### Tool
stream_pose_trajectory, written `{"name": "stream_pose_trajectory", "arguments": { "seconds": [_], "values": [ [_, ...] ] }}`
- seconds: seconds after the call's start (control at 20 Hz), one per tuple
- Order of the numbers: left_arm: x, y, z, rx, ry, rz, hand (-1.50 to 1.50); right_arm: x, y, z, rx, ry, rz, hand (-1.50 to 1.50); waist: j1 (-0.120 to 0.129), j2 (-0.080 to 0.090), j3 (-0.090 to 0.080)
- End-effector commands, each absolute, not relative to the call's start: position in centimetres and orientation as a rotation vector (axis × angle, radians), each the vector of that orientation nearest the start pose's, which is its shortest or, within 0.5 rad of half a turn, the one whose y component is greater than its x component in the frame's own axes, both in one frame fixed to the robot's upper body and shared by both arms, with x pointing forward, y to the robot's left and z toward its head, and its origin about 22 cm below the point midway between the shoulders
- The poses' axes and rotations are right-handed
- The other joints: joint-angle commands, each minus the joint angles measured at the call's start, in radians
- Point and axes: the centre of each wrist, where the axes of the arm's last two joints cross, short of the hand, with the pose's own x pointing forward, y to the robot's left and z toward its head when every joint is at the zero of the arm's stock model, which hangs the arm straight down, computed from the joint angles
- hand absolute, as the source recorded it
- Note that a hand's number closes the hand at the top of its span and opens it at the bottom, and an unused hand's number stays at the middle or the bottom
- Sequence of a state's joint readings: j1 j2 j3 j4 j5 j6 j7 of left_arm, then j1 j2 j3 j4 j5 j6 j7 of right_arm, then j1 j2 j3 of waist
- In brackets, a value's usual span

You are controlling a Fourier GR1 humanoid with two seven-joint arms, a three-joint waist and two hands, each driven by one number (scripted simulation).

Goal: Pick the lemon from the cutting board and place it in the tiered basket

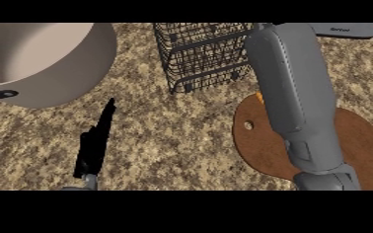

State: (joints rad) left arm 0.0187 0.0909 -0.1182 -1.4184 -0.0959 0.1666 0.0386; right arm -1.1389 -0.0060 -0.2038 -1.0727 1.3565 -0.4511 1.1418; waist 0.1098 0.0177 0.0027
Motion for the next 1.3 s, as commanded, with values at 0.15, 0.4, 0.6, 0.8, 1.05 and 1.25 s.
{"name": "stream_pose_trajectory", "arguments": {
  "seconds": [0.15,0.4,0.6,0.8,1.05,1.25],
  "values": [
    [22.5,23.0,-4.6,0.207,-1.313,-0.085,0.00,40.7,-9.8,26.3,-1.271,-1.382,-0.683,-1.50,-0.054,-0.019,-0.006],
    [21.6,24.7,-5.3,0.259,-1.280,-0.045,0.00,39.3,-12.5,26.9,-1.357,-1.287,-0.830,-1.50,-0.100,-0.038,-0.005],
    [20.7,25.2,-6.0,0.275,-1.256,-0.015,0.00,36.7,-13.5,29.1,-1.373,-1.286,-0.899,-1.50,-0.122,-0.056,-0.006],
    [20.3,24.7,-6.2,0.263,-1.238,-0.006,0.00,34.1,-14.0,28.8,-1.375,-1.309,-0.912,-1.50,-0.139,-0.069,-0.005],
    [20.1,25.5,-6.0,0.290,-1.232,0.009,0.00,30.9,-14.6,28.2,-1.372,-1.325,-0.890,-1.50,-0.154,-0.081,-0.004],
    [20.1,25.6,-6.0,0.282,-1.229,0.007,0.00,28.3,-14.2,28.0,-1.330,-1.376,-0.868,-1.50,-0.155,-0.081,-0.006]
  ]
}}
